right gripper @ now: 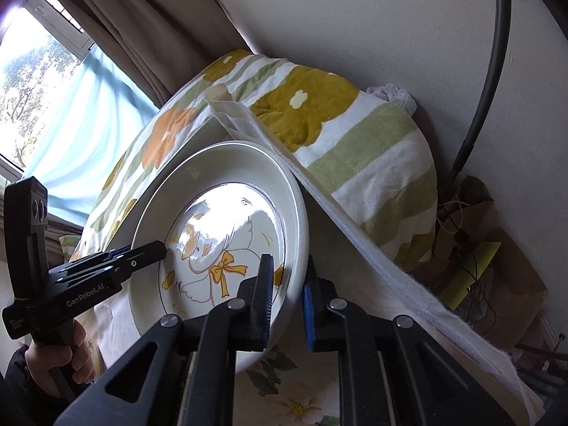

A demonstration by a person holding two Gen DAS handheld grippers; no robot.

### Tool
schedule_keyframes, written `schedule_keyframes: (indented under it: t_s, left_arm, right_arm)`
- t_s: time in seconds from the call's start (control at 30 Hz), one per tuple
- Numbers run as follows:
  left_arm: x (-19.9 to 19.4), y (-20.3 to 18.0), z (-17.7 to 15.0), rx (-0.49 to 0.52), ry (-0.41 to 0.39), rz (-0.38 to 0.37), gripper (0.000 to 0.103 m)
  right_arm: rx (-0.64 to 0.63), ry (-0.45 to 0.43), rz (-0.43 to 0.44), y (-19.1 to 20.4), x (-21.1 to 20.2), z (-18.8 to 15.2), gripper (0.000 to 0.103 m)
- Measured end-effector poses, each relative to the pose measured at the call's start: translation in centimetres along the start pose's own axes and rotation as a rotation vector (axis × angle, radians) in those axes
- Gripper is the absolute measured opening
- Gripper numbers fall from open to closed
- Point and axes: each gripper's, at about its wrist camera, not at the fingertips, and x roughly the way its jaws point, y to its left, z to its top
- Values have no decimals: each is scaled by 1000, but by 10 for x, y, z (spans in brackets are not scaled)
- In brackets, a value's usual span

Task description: Organize plates and bowls

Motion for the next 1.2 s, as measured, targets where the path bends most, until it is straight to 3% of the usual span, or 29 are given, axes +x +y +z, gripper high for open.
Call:
schedule_keyframes:
  t_s: [0.23, 0.5, 0.87, 1.2]
  left_arm:
    - [-42, -11, -3, 10, -70, 25, 17]
    - [-130, -25, -33, -28, -174, 63, 17]
    - [-249, -31, -144, -185, -291, 170, 17]
    - [-298, -21, -256, -414, -327, 324, 17]
  right_arm:
    - [-42, -40, 27, 9, -24, 0, 14]
    - [-116, -93, 76, 42, -86, -5, 14]
    - [-335, -66, 200, 102, -159, -59, 14]
    - [-534, 50, 348, 151, -160, -120, 14]
